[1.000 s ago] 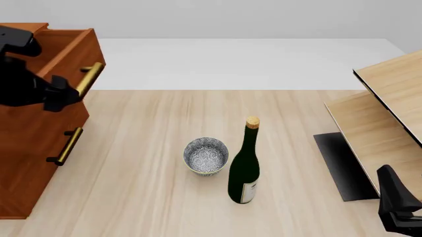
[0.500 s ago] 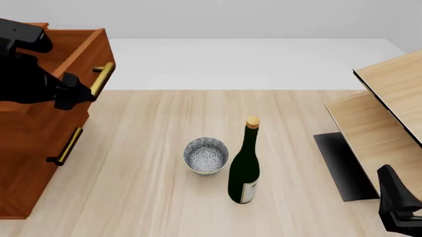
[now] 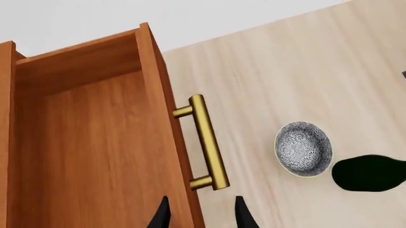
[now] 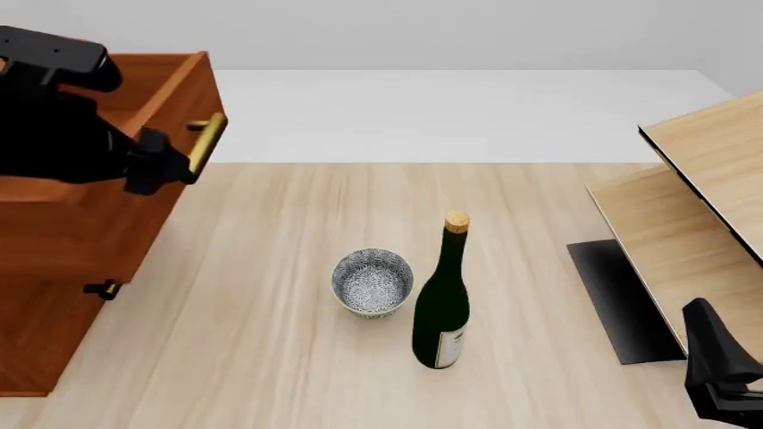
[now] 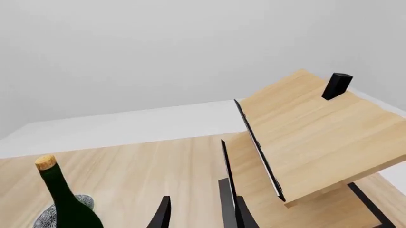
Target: Close the bottom drawer of the cabinet and open the top drawer.
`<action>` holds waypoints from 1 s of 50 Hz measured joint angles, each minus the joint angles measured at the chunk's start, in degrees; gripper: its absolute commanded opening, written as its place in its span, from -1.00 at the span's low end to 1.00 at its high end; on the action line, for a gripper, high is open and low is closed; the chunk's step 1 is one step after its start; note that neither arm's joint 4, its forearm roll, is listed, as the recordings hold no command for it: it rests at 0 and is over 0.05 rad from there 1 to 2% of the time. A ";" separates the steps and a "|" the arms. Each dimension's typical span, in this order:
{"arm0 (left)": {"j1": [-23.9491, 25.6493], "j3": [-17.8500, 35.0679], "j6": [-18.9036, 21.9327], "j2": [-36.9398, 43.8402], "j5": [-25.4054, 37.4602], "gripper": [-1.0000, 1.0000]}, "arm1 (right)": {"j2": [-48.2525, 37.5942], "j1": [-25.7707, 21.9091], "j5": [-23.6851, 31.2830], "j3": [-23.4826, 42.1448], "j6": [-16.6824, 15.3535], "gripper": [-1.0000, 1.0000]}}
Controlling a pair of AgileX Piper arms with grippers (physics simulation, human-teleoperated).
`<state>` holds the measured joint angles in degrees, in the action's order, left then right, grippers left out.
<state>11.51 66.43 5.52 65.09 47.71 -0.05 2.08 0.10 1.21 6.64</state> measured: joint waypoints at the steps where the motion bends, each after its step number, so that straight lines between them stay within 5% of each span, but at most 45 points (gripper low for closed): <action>1: 0.22 0.10 -0.11 0.12 -0.05 1.00 | 0.00 0.01 0.00 0.00 0.01 1.00; 50: 7.40 3.94 -3.55 3.95 -0.88 1.00 | -0.16 0.62 0.02 0.17 0.52 1.00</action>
<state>18.91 70.37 1.96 69.04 46.83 -0.21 2.70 0.12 1.38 7.16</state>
